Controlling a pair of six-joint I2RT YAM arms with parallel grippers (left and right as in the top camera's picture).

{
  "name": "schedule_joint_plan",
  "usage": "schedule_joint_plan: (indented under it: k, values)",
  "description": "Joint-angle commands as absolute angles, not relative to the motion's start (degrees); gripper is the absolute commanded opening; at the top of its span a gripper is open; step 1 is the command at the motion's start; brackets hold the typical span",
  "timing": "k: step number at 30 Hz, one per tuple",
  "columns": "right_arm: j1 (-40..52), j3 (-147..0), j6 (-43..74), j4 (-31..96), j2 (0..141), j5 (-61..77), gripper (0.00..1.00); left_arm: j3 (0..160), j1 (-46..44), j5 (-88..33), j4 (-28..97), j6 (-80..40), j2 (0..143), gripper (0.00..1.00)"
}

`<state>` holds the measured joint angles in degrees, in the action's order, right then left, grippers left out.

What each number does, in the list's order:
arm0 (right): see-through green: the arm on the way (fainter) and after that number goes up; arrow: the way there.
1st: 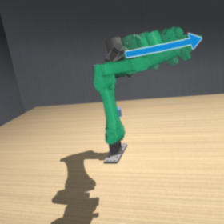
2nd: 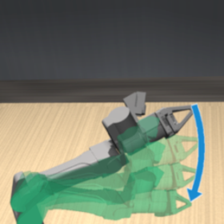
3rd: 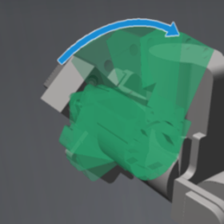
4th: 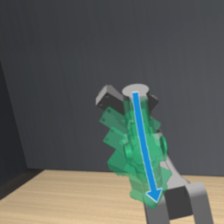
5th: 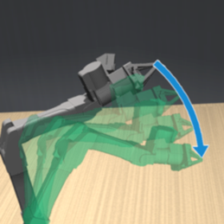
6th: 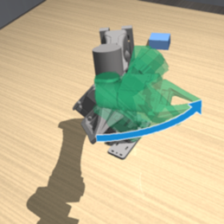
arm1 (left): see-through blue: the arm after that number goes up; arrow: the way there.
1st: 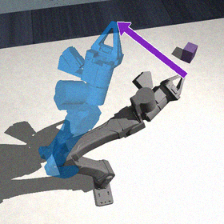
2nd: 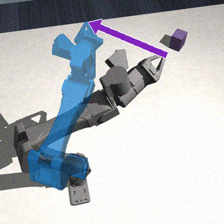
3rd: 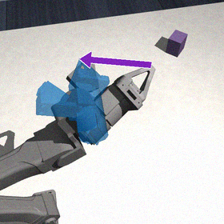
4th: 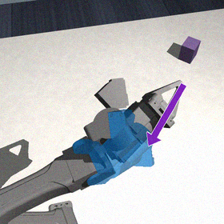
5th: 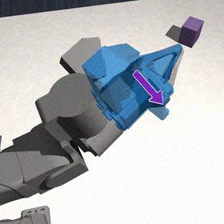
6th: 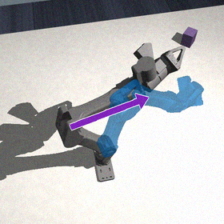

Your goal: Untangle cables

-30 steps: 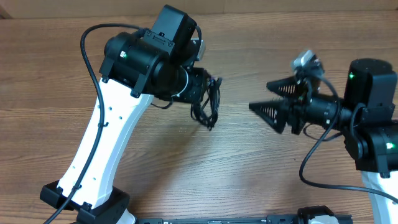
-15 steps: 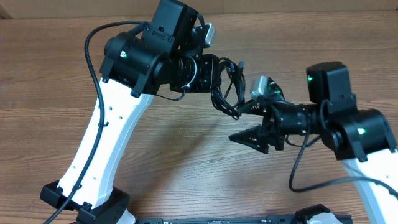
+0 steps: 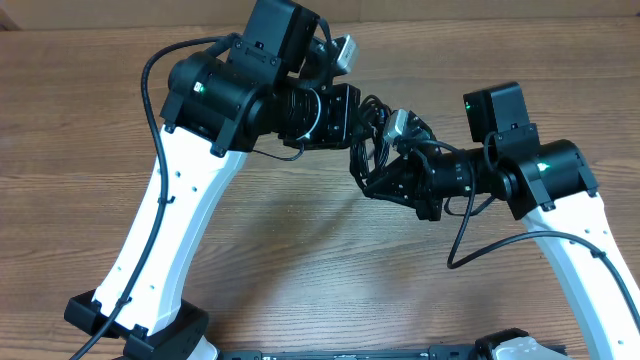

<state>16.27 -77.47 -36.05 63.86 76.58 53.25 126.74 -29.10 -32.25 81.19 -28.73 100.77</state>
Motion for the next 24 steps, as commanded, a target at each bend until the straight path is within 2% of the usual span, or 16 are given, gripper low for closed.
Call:
schedule_joint_plan:
  k: [1, 8, 16, 24]
  values:
    - [16.34, -78.37, -36.51, 63.02, 75.83, 52.80, 0.04, 126.96, -28.77, -30.55, 81.95, -28.27, 99.68, 0.04]
    - [16.25, -78.37, -34.87, 60.62, 73.30, 52.56, 0.04, 126.96, -28.73, -23.27, 86.21, -28.01, 99.68, 0.04]
    - [13.63, -78.37, -24.23, 51.59, 68.95, 51.83, 0.04, 126.96, -28.75, -22.31, 88.51, -27.38, 99.68, 0.04]
    - [12.97, -78.37, -10.00, 46.15, 64.95, 36.56, 0.04, 126.96, -28.75, -21.89, 89.80, -26.13, 99.68, 0.04]
